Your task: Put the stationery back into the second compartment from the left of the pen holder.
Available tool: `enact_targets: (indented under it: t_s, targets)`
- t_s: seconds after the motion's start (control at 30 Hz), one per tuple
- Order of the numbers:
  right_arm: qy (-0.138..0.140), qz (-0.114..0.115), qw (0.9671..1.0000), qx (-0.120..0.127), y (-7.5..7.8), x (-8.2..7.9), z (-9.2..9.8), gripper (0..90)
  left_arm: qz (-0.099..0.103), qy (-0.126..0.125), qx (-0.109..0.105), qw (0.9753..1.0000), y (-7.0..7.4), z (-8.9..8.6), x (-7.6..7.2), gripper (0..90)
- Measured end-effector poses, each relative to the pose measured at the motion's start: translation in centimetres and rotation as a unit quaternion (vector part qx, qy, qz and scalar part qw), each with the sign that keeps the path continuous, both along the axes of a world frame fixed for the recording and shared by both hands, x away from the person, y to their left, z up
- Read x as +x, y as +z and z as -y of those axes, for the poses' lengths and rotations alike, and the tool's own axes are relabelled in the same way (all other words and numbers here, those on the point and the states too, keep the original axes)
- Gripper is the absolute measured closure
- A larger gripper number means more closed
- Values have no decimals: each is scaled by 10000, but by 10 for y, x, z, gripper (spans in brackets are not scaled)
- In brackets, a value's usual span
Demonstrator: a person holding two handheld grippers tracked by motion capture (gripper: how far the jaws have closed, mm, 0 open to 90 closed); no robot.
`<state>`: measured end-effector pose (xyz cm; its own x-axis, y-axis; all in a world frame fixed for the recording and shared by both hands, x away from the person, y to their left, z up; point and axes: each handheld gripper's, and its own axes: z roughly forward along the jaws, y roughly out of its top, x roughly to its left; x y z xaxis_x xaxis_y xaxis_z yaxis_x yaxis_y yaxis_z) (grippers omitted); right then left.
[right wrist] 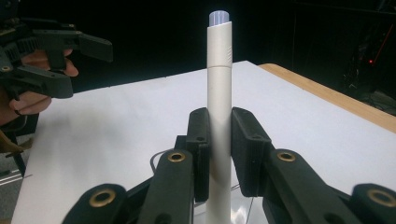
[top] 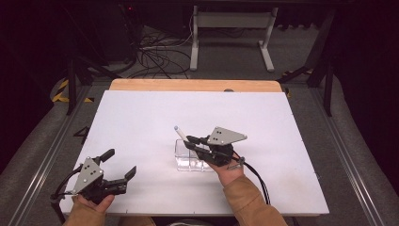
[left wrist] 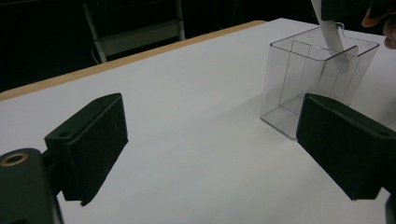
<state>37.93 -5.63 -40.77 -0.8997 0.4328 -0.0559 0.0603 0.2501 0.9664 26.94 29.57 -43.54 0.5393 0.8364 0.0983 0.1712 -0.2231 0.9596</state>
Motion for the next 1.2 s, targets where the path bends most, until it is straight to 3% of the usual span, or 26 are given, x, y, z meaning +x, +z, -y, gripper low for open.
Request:
enact_targets:
  t_s: [0.57,0.63,0.83,1.03,1.2]
  targets:
    - [-19,-81,10000,-40,-8,-1,3,773,-3,0,-24,10000,0,0,0,95]
    - [-44,-128,9998,-121,-6,1,4,639,-5,0,-24,10000,0,0,0,95]
    - [-256,-393,9988,100,4,4,16,370,5,-1,4,10000,0,0,1,95]
    - [-355,-209,9991,-70,24,-3,21,211,-9,-6,-22,10000,0,0,1,95]
    - [-423,-37,9990,-128,36,-10,24,178,-16,-12,-37,10000,1,0,1,95]
